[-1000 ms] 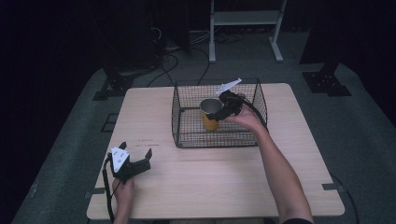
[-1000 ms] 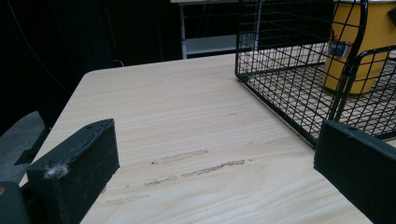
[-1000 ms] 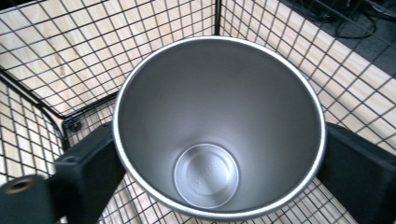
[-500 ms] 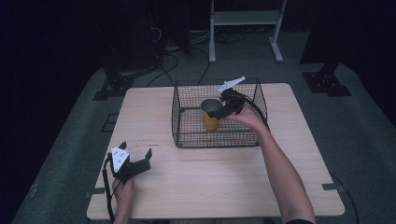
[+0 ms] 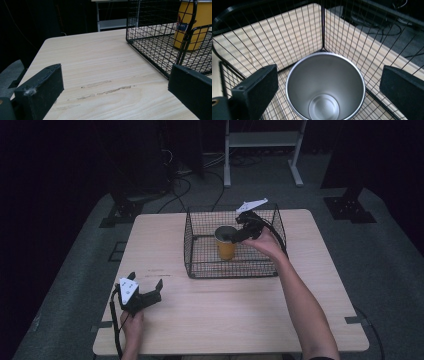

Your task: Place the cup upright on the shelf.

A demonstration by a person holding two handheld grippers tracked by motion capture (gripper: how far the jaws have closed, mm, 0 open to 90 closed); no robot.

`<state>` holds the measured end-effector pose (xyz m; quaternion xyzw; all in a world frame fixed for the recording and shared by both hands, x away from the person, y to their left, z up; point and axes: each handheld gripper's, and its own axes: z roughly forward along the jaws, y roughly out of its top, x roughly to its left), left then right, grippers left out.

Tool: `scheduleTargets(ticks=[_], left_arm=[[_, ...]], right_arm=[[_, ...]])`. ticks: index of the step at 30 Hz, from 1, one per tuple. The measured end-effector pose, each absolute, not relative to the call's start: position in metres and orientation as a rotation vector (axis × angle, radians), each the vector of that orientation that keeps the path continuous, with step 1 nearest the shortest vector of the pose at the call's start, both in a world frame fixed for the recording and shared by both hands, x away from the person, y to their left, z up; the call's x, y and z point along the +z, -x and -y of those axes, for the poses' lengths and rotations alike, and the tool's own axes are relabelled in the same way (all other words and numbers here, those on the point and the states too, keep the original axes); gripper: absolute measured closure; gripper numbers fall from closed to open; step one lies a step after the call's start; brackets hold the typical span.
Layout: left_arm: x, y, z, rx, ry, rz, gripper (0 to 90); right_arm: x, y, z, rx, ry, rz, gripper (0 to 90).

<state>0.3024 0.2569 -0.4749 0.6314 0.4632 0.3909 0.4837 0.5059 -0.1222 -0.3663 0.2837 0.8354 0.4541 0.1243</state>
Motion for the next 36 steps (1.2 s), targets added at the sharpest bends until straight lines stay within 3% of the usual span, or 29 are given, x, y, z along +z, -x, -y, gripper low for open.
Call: scheduleTargets(ticks=[36], left_arm=[[-0.475, -0.302, -0.256, 0.959, -1.544, -1.126, 0.0]], right_arm=[[-0.323, -0.47, 0.127, 1.38, -0.82, -2.396, 1.5]])
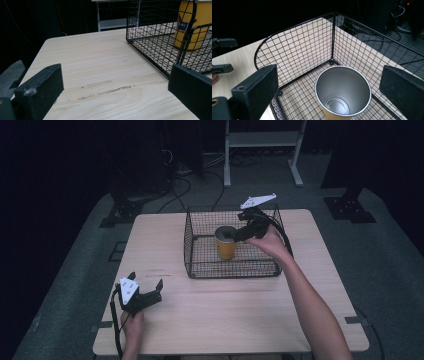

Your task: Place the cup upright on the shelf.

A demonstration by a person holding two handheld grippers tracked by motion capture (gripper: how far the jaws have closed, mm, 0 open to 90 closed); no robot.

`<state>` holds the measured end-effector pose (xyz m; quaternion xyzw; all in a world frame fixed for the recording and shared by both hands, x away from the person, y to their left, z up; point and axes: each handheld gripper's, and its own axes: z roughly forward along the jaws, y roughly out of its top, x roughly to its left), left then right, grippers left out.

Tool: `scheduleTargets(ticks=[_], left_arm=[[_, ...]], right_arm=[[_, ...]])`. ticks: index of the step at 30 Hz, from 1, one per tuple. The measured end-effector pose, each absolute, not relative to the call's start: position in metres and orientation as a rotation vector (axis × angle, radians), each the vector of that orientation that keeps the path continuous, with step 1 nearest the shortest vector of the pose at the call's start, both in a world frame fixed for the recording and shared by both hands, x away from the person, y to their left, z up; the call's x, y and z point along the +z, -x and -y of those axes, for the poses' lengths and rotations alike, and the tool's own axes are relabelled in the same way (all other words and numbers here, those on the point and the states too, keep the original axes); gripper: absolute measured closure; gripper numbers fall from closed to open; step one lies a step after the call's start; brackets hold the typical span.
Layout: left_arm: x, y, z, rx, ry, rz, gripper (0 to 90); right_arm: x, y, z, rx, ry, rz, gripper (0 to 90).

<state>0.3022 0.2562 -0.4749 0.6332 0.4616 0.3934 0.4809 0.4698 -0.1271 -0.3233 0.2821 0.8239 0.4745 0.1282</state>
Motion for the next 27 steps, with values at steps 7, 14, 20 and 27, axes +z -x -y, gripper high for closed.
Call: scheduleTargets(ticks=[7, 14, 20, 27], left_arm=[[-0.475, -0.302, -0.256, 0.959, -1.545, -1.125, 0.0], [-0.475, -0.302, -0.256, 0.959, -1.546, -1.126, 0.0], [-0.475, -0.302, -0.256, 0.958, -1.546, -1.126, 0.0], [-0.475, -0.302, -0.256, 0.959, -1.547, -1.127, 0.0]], right_arm=[[-0.32, -0.458, 0.135, 1.375, -0.822, -2.399, 1.5], [-0.315, -0.447, 0.143, 1.386, -0.821, -2.383, 1.5], [-0.314, -0.437, 0.151, 1.379, -0.811, -2.38, 1.5], [-0.314, -0.427, 0.161, 1.379, -0.805, -2.376, 1.6]])
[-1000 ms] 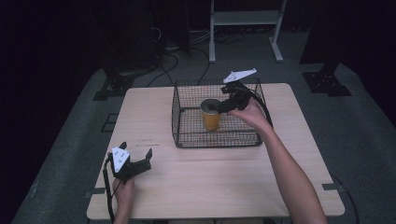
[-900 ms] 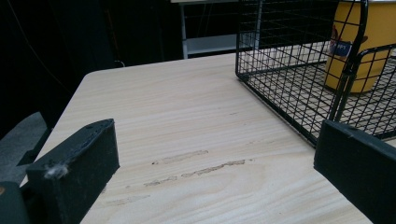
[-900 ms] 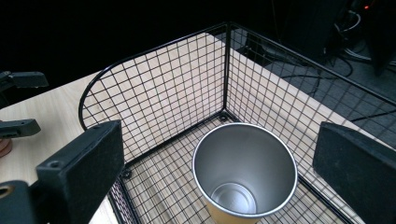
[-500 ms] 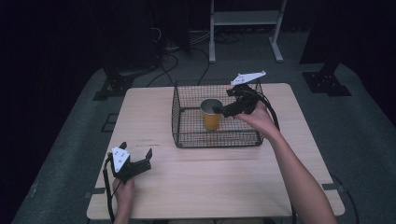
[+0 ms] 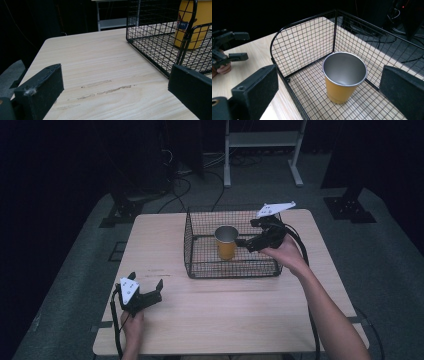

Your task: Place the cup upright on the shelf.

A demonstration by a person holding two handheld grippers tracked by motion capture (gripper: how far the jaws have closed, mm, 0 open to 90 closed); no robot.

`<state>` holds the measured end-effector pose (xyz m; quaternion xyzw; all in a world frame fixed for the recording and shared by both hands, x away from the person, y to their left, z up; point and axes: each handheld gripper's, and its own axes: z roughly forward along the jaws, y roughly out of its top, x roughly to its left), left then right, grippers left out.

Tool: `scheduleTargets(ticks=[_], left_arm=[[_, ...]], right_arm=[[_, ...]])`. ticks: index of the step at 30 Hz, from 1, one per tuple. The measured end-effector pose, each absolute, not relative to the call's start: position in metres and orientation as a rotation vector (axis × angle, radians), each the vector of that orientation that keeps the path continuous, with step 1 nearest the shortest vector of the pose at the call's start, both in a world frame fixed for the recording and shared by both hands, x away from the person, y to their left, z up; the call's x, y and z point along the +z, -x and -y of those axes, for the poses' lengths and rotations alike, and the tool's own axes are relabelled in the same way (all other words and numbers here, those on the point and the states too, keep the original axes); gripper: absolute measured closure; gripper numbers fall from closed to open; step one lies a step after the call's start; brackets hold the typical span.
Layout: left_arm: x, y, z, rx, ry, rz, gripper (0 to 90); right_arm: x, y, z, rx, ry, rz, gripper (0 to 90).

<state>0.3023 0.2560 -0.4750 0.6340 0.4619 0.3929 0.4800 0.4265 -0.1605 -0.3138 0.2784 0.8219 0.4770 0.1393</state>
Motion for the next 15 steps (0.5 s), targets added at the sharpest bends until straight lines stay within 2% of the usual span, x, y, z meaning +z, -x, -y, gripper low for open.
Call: scheduleTargets(ticks=[15], left_arm=[[-0.475, -0.302, -0.256, 0.959, -1.547, -1.125, 0.0]], right_arm=[[-0.321, -0.406, 0.173, 1.369, -0.785, -2.384, 1.6]])
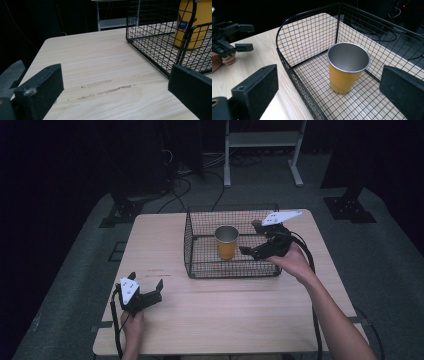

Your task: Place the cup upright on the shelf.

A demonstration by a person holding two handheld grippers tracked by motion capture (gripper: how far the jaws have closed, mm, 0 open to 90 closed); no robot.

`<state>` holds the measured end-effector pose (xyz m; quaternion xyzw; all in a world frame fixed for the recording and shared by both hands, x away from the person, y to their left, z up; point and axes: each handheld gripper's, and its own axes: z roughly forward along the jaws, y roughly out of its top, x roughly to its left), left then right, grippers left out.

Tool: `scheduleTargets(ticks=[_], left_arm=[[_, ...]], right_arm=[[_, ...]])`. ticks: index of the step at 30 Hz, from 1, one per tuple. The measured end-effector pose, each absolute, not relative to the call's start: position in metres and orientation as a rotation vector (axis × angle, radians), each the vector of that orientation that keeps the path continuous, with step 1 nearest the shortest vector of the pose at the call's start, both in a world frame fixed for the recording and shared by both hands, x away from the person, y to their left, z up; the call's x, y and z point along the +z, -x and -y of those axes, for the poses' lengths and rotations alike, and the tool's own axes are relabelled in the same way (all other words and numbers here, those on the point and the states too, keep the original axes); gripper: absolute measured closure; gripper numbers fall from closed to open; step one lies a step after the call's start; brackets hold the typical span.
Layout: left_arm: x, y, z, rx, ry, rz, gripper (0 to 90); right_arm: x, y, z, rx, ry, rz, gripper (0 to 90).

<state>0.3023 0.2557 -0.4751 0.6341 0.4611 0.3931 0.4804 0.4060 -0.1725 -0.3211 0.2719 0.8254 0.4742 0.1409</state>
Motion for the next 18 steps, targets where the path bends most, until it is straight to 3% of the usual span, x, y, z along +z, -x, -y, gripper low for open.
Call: scheduleTargets(ticks=[18], left_arm=[[-0.475, -0.302, -0.256, 0.96, -1.549, -1.123, 0.0]], right_arm=[[-0.336, -0.386, 0.192, 1.369, -0.807, -2.392, 1.5]])
